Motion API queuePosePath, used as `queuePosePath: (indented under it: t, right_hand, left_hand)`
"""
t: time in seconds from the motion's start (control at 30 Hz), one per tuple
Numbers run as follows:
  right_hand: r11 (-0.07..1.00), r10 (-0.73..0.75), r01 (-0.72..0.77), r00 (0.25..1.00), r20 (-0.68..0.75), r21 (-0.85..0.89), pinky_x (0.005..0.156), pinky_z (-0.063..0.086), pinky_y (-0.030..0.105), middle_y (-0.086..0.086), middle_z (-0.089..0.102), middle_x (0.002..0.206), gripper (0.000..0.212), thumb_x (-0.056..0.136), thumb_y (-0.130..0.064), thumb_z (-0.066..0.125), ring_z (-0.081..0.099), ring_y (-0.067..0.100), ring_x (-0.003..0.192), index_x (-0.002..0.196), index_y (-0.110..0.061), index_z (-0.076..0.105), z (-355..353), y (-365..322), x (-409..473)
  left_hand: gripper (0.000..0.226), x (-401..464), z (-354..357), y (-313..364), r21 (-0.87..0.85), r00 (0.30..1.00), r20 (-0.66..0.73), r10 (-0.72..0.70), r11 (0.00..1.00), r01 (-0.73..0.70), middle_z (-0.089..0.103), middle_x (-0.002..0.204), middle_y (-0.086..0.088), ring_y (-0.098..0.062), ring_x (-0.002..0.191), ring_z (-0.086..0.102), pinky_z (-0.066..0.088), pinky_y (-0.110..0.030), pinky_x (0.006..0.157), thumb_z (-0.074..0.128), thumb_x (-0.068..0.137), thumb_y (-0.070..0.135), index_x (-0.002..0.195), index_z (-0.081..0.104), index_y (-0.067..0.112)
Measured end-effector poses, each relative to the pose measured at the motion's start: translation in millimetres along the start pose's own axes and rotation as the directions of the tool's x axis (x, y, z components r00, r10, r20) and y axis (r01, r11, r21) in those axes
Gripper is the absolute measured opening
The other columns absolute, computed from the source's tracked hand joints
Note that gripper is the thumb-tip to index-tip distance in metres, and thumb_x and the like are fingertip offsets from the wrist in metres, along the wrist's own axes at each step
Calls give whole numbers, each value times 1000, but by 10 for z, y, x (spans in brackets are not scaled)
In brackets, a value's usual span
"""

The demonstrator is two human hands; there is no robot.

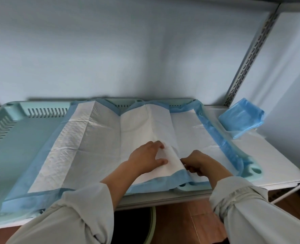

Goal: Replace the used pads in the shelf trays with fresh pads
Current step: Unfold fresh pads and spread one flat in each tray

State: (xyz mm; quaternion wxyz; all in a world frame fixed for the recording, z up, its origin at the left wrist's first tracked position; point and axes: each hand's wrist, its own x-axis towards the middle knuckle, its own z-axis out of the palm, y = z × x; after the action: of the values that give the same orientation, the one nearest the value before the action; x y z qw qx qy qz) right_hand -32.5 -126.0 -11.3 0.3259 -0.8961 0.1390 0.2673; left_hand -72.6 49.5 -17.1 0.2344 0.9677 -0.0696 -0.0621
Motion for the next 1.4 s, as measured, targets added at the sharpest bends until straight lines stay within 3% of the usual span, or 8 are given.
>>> queuePosePath:
  t: [0.17,0.47,0.63,0.77,1.07,1.17,1.3,1.4]
  right_hand:
    - [999,-40,40,997,61,1,69,51,30,11,65,88,30,90,-29,57,60,20,75,103,-2,60,33,-21,-2]
    - [733,-178,79,981,79,675,96,51,41,23,64,112,29,84,0,64,62,35,106,112,5,60,38,-149,-82]
    - [787,-457,497,868,-195,366,86,53,35,11,66,108,26,92,-12,52,63,25,100,115,-12,64,148,-393,-355]
    - [653,-520,384,854,18,652,105,43,45,6,60,126,41,98,-41,43,55,25,118,131,-20,54,396,-497,-506]
    - [606,-262,129,964,44,785,76,55,38,24,66,103,21,84,-3,65,63,29,82,103,6,64,415,-506,-403]
    - [584,-237,104,970,47,805,89,53,46,26,61,120,45,80,-2,71,62,36,101,122,6,56,373,-500,-393]
    - [697,-240,354,935,-262,623,101,48,45,12,51,134,57,85,-7,68,54,29,116,136,-21,46,323,-538,-393]
    - [774,-309,554,754,-580,309,103,46,40,7,54,132,42,93,-8,54,54,24,117,131,-25,49,159,-452,-438]
  left_hand:
    - [23,9,8,25,38,995,-104,5,999,-1,61,107,-2,-16,89,56,42,-25,74,53,92,36,105,56,18]
    - [25,-43,-228,-139,378,986,-100,-135,911,163,60,113,-2,-23,103,59,42,-29,75,49,91,10,110,62,20]
    - [27,-38,-316,-66,-44,953,-257,-158,987,152,61,122,4,-17,108,59,49,-30,86,46,96,18,117,59,29]
    - [49,-117,-434,119,-784,953,19,-302,587,202,62,118,-3,-20,100,64,56,-28,71,47,93,51,127,52,16]
    - [17,-227,-389,-6,-792,946,159,-284,535,294,64,101,-8,-15,85,65,57,-30,76,40,98,12,103,56,9]
    - [23,-242,-397,11,-792,947,127,-295,544,276,61,110,-7,-16,90,63,56,-28,73,38,101,16,120,51,12]
    - [46,-229,-393,61,-790,962,151,-227,558,255,51,135,0,-19,113,55,50,-31,86,39,99,40,143,29,33]
    - [54,-205,-377,70,-752,969,156,-190,614,241,40,148,-1,-23,126,49,47,-33,92,38,96,49,146,19,43]
